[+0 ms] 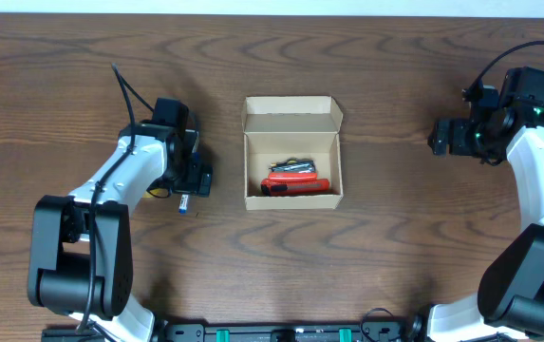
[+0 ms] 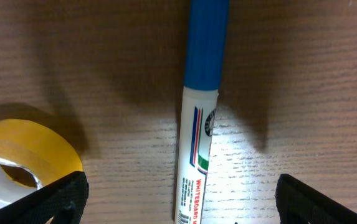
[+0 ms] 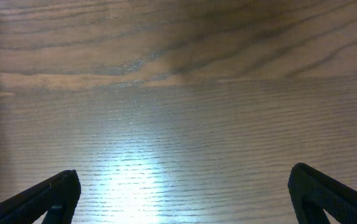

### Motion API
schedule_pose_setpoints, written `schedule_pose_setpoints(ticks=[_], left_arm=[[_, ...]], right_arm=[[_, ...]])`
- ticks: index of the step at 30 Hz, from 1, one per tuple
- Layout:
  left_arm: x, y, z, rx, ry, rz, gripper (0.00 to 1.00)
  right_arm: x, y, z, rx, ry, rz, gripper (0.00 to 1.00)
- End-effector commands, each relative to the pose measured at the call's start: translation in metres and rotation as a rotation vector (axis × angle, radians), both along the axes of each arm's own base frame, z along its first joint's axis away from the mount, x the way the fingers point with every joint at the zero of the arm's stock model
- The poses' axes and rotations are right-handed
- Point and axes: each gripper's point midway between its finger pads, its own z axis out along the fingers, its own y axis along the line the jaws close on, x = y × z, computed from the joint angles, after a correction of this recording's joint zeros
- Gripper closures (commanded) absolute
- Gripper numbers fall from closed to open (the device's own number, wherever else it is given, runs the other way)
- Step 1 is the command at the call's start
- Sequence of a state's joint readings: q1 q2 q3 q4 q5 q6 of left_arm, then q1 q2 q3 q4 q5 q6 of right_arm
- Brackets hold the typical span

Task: Pack container
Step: 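Lower the left gripper over the blue-capped marker and close on it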

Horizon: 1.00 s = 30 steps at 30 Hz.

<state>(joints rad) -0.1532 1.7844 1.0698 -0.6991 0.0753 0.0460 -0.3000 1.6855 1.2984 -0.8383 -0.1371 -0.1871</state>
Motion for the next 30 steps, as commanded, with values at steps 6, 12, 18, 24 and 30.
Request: schedule_pose_setpoints(ticks=[6, 12, 18, 24, 30], left_arm=[[-0.002, -0.013, -0.009, -0.008, -0.005, 0.003, 0.05], [-0.008, -0.017, -0.016, -0.007, 0.003, 0.005, 0.05], [-0.016, -0.016, -0.024, -0.004, 0.019, 0.012, 0.06], [-0.017, -0.015, -0.027, -0.003, 0.030, 0.023, 0.16], [-0.017, -0.016, -0.026, -0.004, 0.030, 0.022, 0.76]], right_arm=[[-0.004, -0.003, 0.003, -0.001, -0.001, -0.022, 0.01], [-0.005, -0.002, 0.002, 0.001, 0.004, -0.022, 0.01], [-0.005, -0.002, 0.002, 0.001, 0.006, -0.022, 0.01], [-0.005, -0.002, 0.002, 0.001, 0.006, -0.022, 0.01], [-0.005, -0.002, 0.002, 0.001, 0.006, -0.022, 0.01]])
